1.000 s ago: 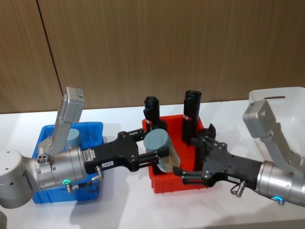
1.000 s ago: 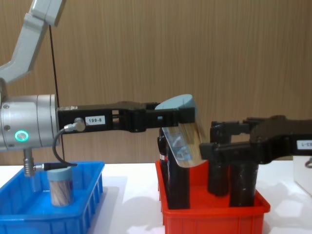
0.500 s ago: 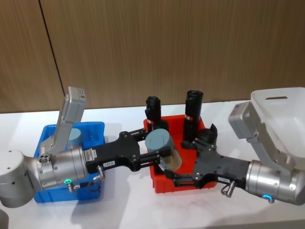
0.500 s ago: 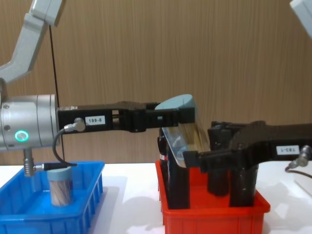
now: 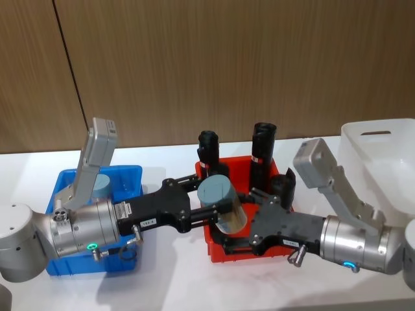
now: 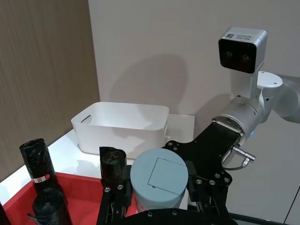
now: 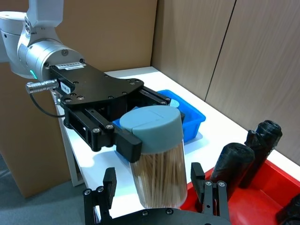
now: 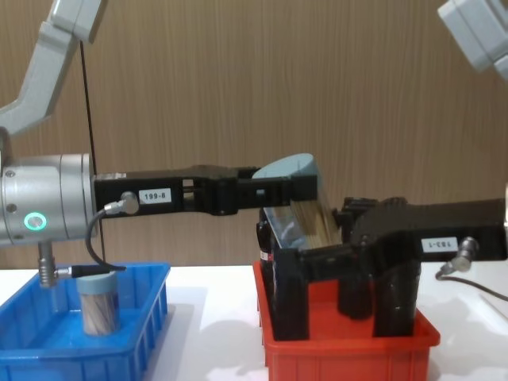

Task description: Pick the cotton swabs from the blue box and place them into the white box.

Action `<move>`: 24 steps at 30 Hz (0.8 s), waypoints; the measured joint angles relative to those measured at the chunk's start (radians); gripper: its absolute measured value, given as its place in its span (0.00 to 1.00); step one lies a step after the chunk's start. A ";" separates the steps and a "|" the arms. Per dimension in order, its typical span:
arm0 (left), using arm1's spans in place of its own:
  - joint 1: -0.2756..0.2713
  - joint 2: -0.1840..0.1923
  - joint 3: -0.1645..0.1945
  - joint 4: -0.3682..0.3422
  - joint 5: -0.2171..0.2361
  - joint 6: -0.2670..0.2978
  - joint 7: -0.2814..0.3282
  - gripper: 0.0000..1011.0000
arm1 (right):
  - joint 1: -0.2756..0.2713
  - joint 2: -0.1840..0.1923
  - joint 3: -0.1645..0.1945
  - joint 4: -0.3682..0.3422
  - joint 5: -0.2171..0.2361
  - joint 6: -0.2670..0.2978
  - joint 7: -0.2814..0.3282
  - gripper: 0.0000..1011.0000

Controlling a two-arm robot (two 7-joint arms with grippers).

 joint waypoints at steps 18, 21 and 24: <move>0.000 0.000 0.000 0.000 0.000 0.000 -0.001 0.66 | 0.024 -0.013 -0.020 0.016 -0.013 -0.007 0.002 0.69; 0.000 0.000 0.000 0.000 0.000 0.000 -0.001 0.66 | 0.026 -0.014 -0.023 0.017 -0.013 -0.007 0.002 0.66; 0.000 0.000 0.000 0.000 0.000 0.000 0.000 0.69 | 0.027 -0.014 -0.026 0.017 -0.013 -0.007 0.004 0.65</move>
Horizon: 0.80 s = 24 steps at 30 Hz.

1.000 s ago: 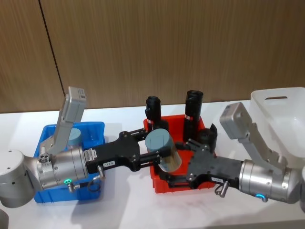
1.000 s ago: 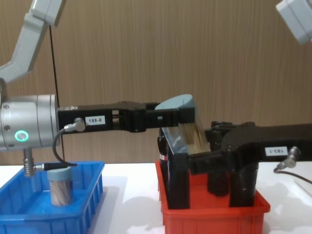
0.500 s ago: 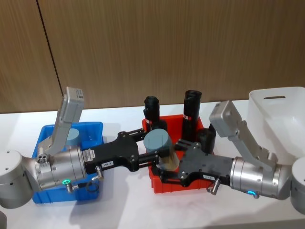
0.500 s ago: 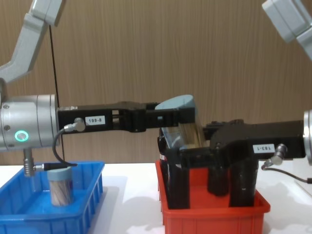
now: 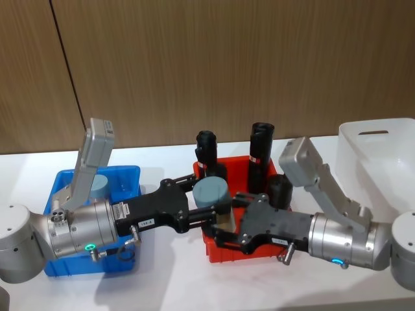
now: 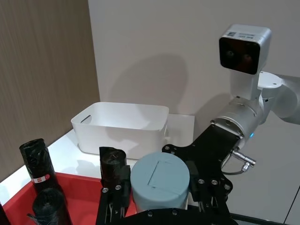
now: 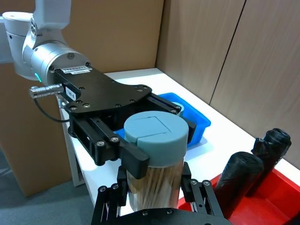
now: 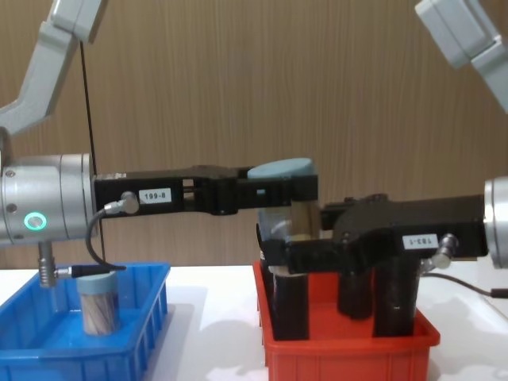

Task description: Pick the cotton swabs from the blue box and place them into the white box.

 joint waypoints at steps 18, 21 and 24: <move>0.000 0.000 0.000 0.000 0.000 0.000 0.000 0.99 | 0.000 0.013 -0.004 -0.004 0.017 0.000 -0.017 0.63; 0.000 0.000 0.000 0.000 0.000 0.000 0.000 0.99 | -0.002 0.017 -0.001 -0.004 0.023 -0.001 -0.025 0.63; 0.000 0.000 0.000 0.000 0.000 0.000 0.000 0.99 | -0.006 0.028 0.007 -0.004 0.033 -0.004 -0.042 0.63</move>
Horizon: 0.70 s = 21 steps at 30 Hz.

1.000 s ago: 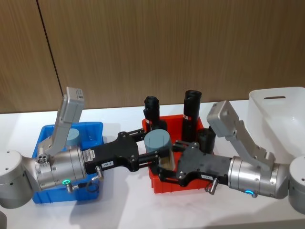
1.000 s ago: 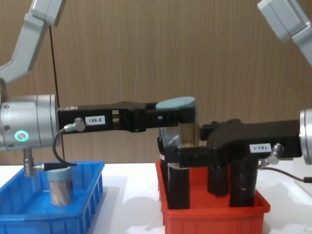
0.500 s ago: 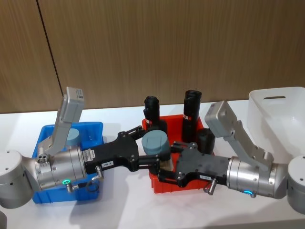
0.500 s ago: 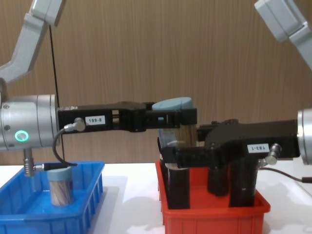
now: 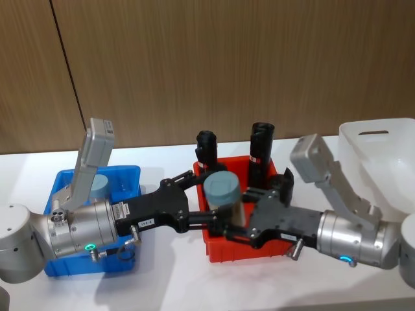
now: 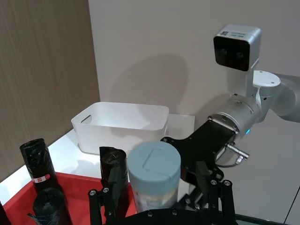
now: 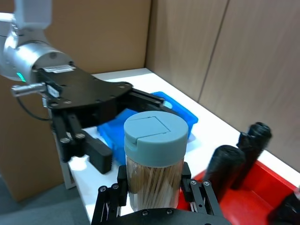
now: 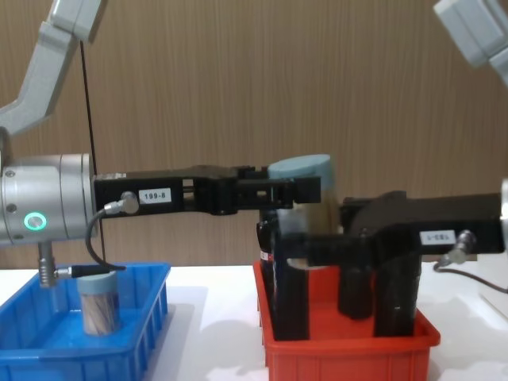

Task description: Pick the cotton swabs from the blue box and place them into the white box.

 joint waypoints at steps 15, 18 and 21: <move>0.000 0.000 0.000 0.000 0.000 0.000 0.000 0.99 | -0.029 0.073 0.065 0.016 0.069 -0.019 -0.098 0.63; 0.000 0.000 0.000 0.000 0.000 0.000 0.000 0.99 | -0.035 0.092 0.083 0.019 0.086 -0.025 -0.124 0.63; 0.000 0.000 0.000 0.000 0.000 0.000 0.000 0.99 | -0.040 0.110 0.101 0.023 0.103 -0.032 -0.151 0.63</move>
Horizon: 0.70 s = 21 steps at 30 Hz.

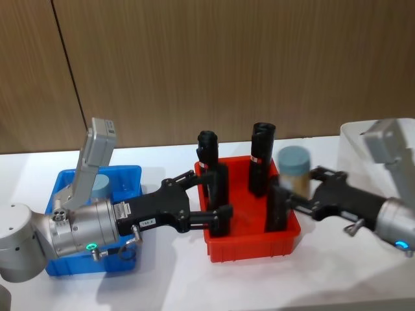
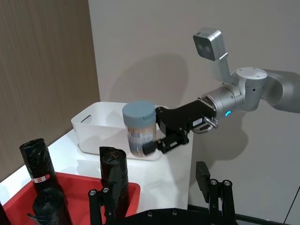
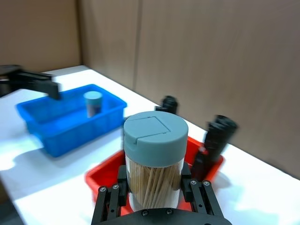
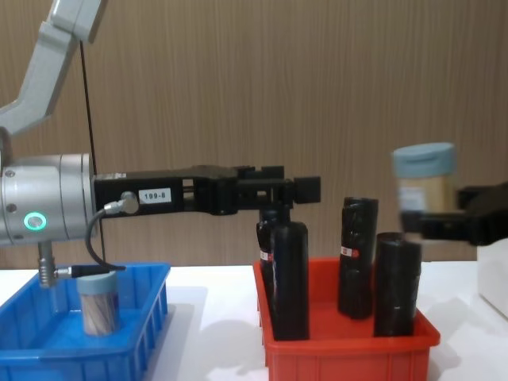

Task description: Pick the cotton swabs from the blue box and place them into the white box.

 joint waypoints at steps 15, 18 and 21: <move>0.000 0.000 0.000 0.000 0.000 0.000 0.000 0.99 | -0.009 0.069 0.084 0.043 0.075 -0.022 -0.145 0.63; 0.000 0.000 0.000 0.000 0.000 0.000 0.000 0.99 | -0.003 0.076 0.096 0.062 0.085 -0.023 -0.175 0.63; 0.000 0.000 0.000 0.000 0.000 0.000 0.000 0.99 | 0.007 0.080 0.106 0.085 0.091 -0.023 -0.203 0.63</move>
